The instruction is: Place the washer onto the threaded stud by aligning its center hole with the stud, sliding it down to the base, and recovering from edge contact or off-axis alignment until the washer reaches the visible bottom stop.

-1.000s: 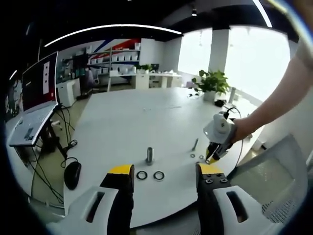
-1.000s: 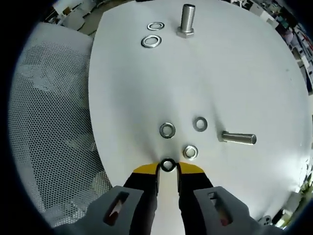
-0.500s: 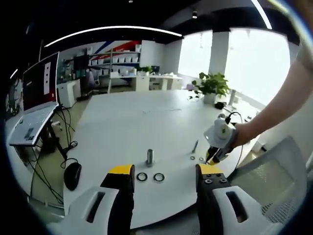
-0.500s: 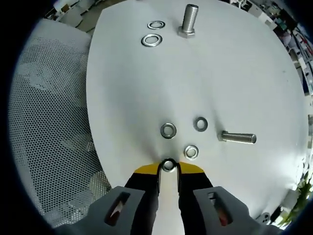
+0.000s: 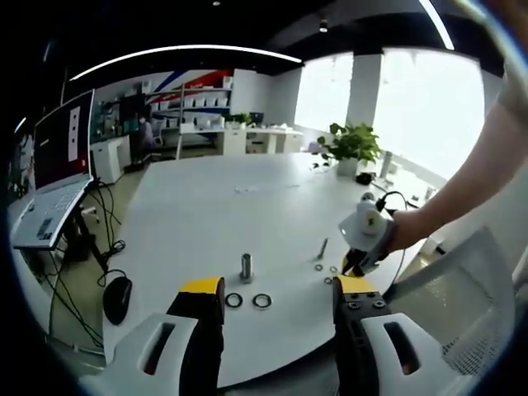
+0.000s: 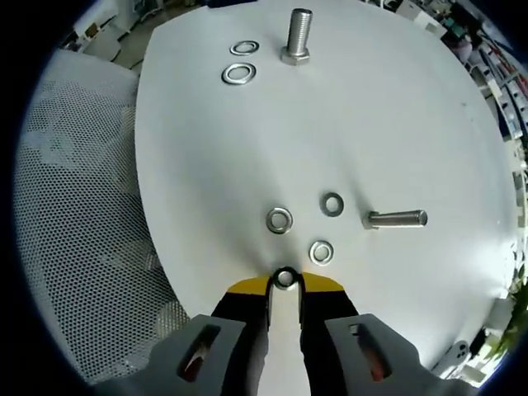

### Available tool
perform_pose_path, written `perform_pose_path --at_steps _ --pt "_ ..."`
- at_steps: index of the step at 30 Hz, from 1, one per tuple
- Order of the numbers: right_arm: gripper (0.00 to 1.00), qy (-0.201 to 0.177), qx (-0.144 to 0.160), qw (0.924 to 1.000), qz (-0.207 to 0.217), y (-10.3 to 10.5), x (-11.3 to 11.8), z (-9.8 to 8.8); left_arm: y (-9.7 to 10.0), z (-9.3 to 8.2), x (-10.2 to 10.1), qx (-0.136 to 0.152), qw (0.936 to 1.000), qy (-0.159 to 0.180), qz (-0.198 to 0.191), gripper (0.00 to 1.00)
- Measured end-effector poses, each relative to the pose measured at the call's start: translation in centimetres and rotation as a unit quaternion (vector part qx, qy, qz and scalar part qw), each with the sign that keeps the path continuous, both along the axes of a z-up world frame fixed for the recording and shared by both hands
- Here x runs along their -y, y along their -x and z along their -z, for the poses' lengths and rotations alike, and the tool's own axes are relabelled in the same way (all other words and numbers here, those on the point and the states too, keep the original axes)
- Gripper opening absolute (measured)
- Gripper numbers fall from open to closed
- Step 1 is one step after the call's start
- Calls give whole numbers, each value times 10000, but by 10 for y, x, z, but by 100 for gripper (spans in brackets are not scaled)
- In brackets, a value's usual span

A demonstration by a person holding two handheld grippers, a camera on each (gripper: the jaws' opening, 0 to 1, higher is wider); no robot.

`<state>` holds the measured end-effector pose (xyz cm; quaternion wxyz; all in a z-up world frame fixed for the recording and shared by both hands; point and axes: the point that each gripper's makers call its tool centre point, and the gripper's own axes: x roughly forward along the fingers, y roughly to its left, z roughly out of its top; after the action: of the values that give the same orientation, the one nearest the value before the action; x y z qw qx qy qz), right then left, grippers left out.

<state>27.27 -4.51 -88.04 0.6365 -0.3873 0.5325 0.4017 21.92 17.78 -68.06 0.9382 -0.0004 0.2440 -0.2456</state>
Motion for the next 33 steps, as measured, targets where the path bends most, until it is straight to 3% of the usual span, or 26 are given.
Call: perform_pose_path --at_steps 5,22,33 --pt "14 -124 -62 9997 188 -2 0 0 0 -1 0 26 10000 14 7 51" --pt "14 -171 9 9996 215 -1 0 -1 3 1 7 4 9998 -49 205 53" --pt "13 -563 -95 9963 639 -3 1 -1 1 1 2 -4 10000 -16 62 51"
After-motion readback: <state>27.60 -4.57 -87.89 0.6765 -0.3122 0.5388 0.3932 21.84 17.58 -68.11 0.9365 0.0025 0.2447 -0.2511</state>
